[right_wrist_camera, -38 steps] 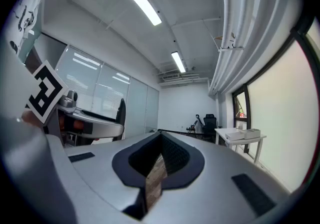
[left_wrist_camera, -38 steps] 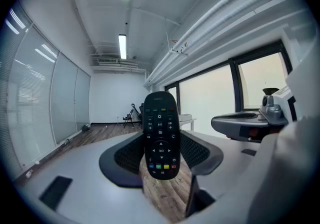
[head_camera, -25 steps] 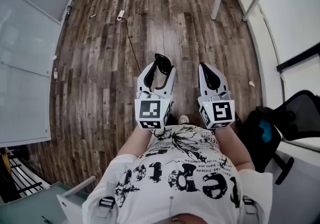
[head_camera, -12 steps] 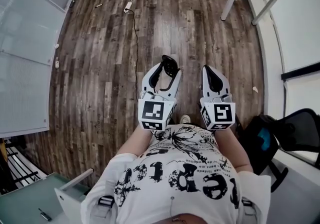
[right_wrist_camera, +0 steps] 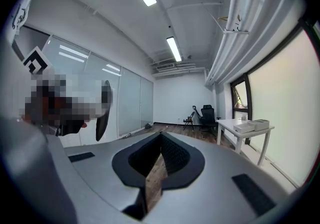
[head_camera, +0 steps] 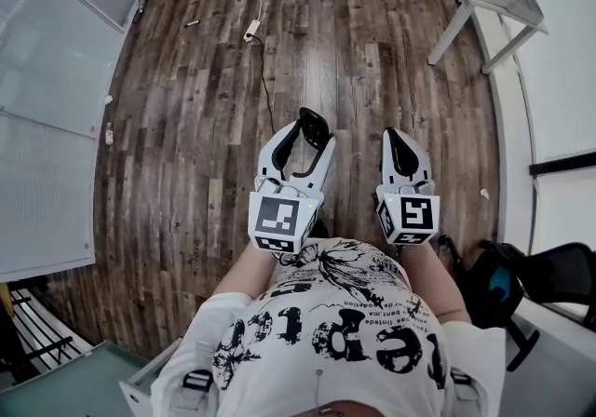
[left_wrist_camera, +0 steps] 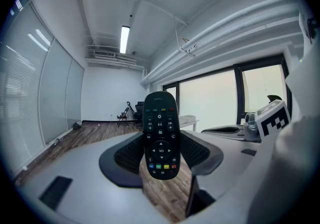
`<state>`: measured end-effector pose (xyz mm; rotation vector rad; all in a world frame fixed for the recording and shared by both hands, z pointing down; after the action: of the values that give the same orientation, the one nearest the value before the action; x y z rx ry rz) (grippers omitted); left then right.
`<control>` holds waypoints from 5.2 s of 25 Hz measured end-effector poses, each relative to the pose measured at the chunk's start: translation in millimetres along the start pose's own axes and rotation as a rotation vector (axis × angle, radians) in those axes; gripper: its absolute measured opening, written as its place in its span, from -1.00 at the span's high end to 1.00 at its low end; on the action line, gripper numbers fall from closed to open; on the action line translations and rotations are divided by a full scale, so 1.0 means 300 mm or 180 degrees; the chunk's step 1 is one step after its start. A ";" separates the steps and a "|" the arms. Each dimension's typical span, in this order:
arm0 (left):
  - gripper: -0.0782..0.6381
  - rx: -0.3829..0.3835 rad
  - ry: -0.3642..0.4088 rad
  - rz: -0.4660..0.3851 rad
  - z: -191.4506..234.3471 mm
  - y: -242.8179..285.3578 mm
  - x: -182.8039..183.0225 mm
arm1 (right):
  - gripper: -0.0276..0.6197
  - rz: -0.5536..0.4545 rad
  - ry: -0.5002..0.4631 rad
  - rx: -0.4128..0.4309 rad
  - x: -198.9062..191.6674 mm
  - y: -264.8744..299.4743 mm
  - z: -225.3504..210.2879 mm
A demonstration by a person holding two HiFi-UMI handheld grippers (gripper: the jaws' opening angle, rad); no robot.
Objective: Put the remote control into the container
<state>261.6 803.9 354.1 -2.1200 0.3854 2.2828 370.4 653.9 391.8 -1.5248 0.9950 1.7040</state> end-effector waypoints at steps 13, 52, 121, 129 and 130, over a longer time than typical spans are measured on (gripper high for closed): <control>0.13 0.0244 -0.0053 0.0147 0.594 -0.003 0.003 | 0.91 -0.0010 -0.0199 0.0071 0.082 0.454 0.355; 0.13 -0.0441 -0.0071 0.0333 1.640 1.614 0.281 | 0.91 -0.0023 -0.0242 -0.0260 0.256 2.171 -0.084; 0.13 -0.5048 0.1037 0.1258 0.495 4.129 0.567 | 0.91 0.0680 0.0746 -0.4768 0.161 2.602 -2.103; 0.13 -0.4919 0.1031 0.1751 0.284 4.146 0.466 | 0.91 0.0719 0.0978 -0.4667 0.082 2.467 -2.255; 0.13 -0.4903 0.1029 0.1821 0.255 4.145 0.449 | 0.91 0.0731 0.1002 -0.4633 0.067 2.450 -2.276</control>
<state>-33.9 -410.4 446.2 -3.2252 -1.4902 2.9070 91.0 -309.0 432.2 -2.6346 -0.1772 2.5827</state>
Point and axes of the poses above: the fingertips, and each gripper's own axes: y forward along the fingers, z to its left, x out of its top, the point moved 7 cm from there along -y, backward along the fingers, and after that the axes turned 13 degrees about -x, right-handed, at the moved point
